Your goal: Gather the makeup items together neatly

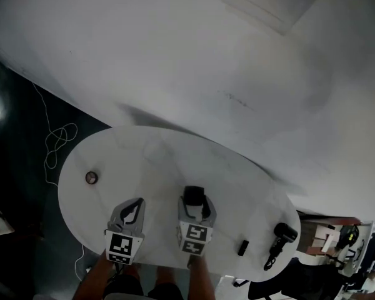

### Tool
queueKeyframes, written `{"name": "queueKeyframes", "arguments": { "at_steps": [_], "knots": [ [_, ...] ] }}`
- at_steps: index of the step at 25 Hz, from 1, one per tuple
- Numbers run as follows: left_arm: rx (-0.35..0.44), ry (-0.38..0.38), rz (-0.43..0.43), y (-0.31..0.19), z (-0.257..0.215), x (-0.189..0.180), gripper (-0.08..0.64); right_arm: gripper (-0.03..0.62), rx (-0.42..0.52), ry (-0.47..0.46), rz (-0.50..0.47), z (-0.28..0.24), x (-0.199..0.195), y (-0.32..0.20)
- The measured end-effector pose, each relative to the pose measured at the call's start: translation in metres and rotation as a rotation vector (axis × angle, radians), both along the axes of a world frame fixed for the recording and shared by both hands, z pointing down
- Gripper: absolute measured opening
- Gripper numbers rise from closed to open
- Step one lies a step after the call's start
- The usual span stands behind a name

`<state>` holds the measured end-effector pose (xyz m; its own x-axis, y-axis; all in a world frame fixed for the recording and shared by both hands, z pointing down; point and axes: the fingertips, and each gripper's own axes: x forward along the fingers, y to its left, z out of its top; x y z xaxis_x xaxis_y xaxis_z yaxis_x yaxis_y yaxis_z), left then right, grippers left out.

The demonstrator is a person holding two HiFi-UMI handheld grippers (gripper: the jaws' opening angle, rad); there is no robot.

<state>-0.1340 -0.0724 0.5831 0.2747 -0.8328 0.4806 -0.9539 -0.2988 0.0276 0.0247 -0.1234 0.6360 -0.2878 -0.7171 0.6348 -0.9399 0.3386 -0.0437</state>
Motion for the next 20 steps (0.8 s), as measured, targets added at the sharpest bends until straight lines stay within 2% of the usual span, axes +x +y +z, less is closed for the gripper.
{"name": "queueKeyframes", "arguments": {
  "at_steps": [7, 20],
  "knots": [
    [0.038, 0.008, 0.078, 0.010, -0.019, 0.037, 0.009, 0.324, 0.041, 0.006, 0.068, -0.028, 0.043, 0.028],
    [0.059, 0.029, 0.245, 0.037, -0.032, 0.124, 0.009, 0.322, 0.058, 0.024, 0.192, -0.041, 0.129, 0.091]
  ]
}}
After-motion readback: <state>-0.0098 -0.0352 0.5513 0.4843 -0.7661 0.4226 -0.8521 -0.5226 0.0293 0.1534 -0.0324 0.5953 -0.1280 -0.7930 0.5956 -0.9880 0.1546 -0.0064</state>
